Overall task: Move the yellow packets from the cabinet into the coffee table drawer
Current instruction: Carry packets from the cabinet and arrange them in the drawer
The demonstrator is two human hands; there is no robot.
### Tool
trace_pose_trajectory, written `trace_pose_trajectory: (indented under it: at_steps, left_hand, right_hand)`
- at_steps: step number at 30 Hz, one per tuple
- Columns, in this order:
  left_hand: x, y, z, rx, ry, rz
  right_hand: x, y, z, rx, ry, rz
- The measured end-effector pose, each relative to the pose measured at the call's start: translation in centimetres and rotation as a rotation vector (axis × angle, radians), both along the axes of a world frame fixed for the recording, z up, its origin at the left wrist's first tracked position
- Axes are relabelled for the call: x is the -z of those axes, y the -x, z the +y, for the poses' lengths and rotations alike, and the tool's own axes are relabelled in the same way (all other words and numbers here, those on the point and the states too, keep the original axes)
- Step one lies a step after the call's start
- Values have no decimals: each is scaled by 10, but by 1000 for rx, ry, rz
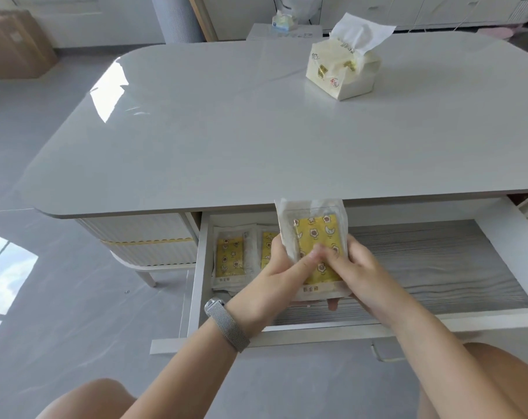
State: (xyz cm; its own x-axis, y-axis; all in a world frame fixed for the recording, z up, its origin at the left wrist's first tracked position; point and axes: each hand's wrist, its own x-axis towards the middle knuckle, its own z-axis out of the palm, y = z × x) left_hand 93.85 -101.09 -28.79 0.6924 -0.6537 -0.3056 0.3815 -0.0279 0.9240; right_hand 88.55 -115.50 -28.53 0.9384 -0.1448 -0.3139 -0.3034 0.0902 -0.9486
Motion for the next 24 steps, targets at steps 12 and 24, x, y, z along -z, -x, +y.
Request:
trace_pose_trajectory:
  at_steps: [12, 24]
  left_hand:
    - [14, -30, 32, 375, -836, -710]
    - [28, -34, 39, 505, -1213, -839]
  right_hand:
    - [11, -7, -49, -5, 167, 330]
    - [61, -73, -80, -156, 206, 813]
